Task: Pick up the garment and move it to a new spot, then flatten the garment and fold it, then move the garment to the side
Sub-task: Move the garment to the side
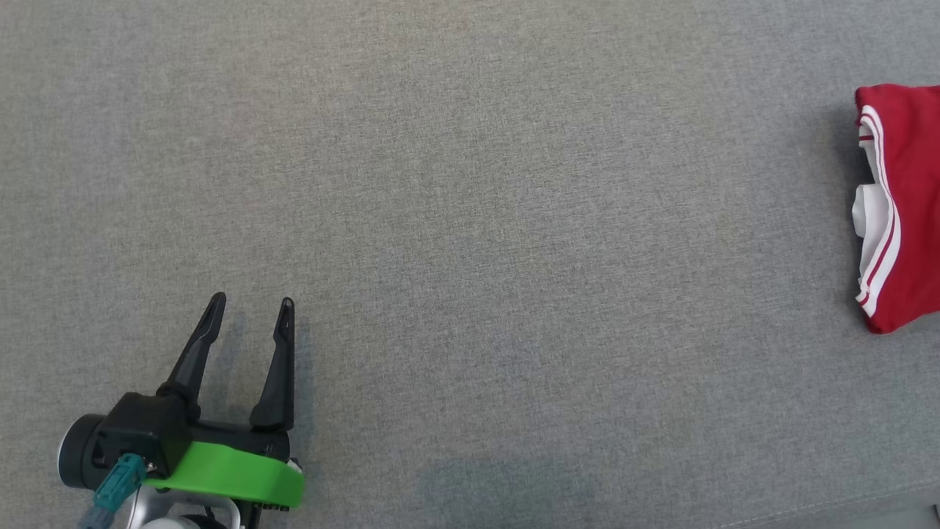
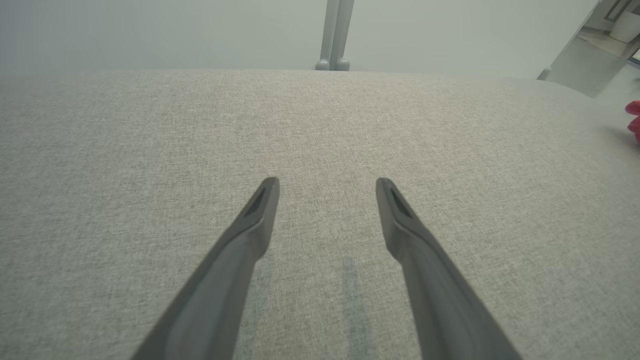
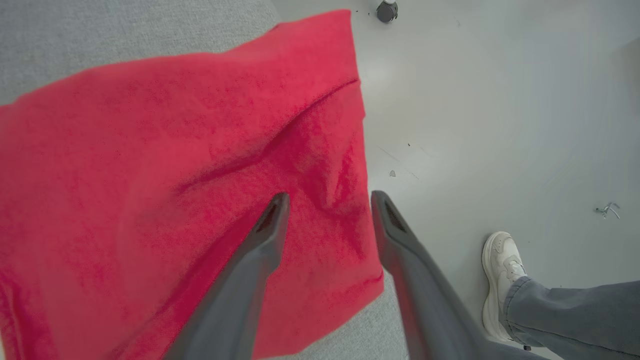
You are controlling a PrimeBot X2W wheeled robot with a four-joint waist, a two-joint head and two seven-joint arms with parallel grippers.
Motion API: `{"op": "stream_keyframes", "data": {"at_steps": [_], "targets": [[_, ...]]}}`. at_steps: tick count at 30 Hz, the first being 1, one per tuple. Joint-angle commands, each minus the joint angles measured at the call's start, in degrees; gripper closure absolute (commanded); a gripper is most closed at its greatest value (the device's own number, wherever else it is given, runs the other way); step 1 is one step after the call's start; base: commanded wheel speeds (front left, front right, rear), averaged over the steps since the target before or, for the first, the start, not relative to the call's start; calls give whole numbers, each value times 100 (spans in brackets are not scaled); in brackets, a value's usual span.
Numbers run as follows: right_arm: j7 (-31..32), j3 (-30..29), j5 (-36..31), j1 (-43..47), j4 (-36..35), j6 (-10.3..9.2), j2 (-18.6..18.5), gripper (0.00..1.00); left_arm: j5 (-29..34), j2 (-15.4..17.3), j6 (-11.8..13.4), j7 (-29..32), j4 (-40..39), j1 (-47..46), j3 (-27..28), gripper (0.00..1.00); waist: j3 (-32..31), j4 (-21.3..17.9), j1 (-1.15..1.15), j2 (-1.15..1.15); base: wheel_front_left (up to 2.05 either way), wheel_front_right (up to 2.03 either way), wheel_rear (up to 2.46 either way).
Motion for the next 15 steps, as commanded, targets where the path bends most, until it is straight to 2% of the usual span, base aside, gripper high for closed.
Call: {"op": "stream_keyframes", "data": {"at_steps": [1,7,9,15], "targets": [[-202,15,-98,31,57,-7,-4,0,-24,19,37,12,15,-10,3,0,-79,-30,-1,69,0,0,0],[-1120,231,-162,233,-147,-6,-65,0,-70,-62,67,-75,76,86,-15,0,-366,-4,-1,69,0,0,0],[-1225,290,-100,281,-233,-7,-56,0,-78,-69,81,-86,107,108,-7,0,-432,1,-1,69,0,0,0],[-2306,540,-179,642,-1215,-7,-5,0,-114,-66,5,-205,291,160,-23,0,-815,109,-1,69,0,0,0]]}}
